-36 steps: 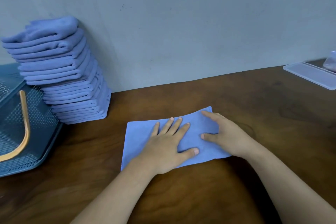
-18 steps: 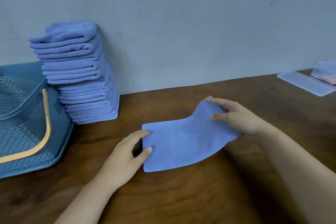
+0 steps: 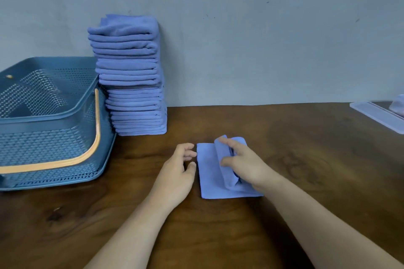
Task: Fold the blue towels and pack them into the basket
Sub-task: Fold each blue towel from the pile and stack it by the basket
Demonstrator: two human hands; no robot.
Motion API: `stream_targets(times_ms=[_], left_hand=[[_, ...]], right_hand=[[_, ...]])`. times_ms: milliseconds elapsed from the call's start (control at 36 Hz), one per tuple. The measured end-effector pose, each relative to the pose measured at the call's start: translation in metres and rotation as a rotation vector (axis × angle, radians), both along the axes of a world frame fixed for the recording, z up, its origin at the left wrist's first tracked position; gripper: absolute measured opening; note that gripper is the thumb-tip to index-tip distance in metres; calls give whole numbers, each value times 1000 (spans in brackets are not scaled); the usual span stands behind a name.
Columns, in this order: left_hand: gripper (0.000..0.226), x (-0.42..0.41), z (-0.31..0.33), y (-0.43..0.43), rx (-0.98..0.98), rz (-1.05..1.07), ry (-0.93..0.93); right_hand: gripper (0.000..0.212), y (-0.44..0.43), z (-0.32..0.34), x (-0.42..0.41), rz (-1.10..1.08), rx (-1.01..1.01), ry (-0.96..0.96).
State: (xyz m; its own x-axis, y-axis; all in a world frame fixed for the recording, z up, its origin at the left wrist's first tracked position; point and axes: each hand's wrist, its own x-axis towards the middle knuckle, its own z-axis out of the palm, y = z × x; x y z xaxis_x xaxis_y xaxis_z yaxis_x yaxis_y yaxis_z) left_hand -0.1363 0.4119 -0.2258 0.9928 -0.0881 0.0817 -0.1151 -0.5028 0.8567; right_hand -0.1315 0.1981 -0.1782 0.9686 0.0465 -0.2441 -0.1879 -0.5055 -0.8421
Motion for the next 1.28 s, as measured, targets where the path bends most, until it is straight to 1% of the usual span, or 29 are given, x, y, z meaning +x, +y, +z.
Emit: stream_targets(times_ms=[139,222,333,361,417,444,472,500,556,583,611,667,722,778,833,944,1000,1111,1278], left_hand=[[46,0,-3,0,38,-19,-10],[47,0,-3,0,46,-30,-18],[46,0,-3,0,46,-41,-27],[46,0,-3,0,46,-44,-28],[45,-1,-4,0,39,-50,-30],[45,-1,-4,1,35,-51,-31],[45,-1,-5,1,33,-50,-31],[45,0,-5,1,34,-47,-30],[45,0,-4,1,37,-37,-34],[45,0,-4,1,39,-34,-38],[45,-1,-4,1,45,-35,-41],[45,-1,-4,0,62,-39,-48],[45,-2,-3,0,78,-44,-58],[44,-2,-3,-1,86,-48,-64],[43,-2,-2,0,100,-51,-68],[45,-3,-3,1,155,-49,-72],[46,-3,-3,1,169,-53,-72],[48,-1,-7,0,194,-34,-68],[50,-2,-6,-2,270,-17,-23]], right_hand=[[68,-2,6,2,18,-60,0],[67,0,11,4,47,-48,-44],[64,12,4,0,121,-31,-48],[61,13,3,-1,128,10,-62],[49,10,7,-1,89,206,-91],[43,6,10,0,41,285,-127],[39,1,13,2,5,308,-202],[39,-6,12,5,-13,240,-303],[42,-19,5,13,31,-70,-480],[42,-22,0,16,111,-230,-515],[41,-24,-5,20,220,-348,-531],[42,-20,-14,20,395,-492,-478],[50,-10,-21,16,448,-605,-441],[67,0,-27,9,472,-736,-424],[80,4,-32,5,497,-859,-417],[97,7,-32,2,534,-925,-367],[101,8,-32,1,544,-926,-351],[102,10,-33,2,531,-916,-351],[98,6,-36,6,503,-818,-351]])
